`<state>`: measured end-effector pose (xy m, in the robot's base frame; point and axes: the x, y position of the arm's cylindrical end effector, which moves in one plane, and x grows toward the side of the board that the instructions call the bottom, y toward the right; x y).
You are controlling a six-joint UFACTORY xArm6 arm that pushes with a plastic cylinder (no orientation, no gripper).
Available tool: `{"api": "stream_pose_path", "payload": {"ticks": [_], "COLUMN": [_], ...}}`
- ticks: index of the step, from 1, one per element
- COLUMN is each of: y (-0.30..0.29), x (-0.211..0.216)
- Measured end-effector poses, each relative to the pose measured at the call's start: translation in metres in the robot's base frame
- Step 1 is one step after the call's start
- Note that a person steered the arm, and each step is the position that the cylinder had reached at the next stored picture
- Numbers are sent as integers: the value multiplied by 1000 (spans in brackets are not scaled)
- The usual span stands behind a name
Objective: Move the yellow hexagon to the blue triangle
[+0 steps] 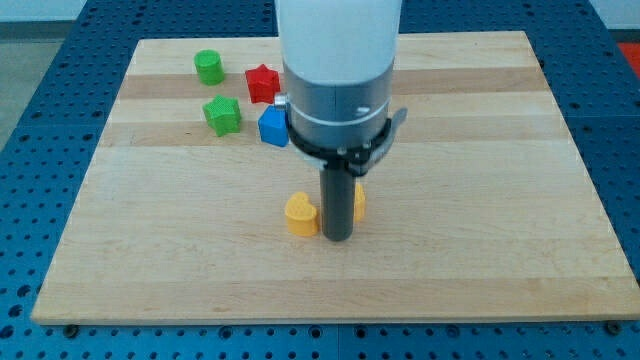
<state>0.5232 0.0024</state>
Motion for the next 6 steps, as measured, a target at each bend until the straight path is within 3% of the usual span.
{"api": "stream_pose_path", "payload": {"ticks": [1, 2, 3, 4, 6], "y": [-11, -5, 13, 49, 2], "x": [-46, -53, -17, -32, -92]}}
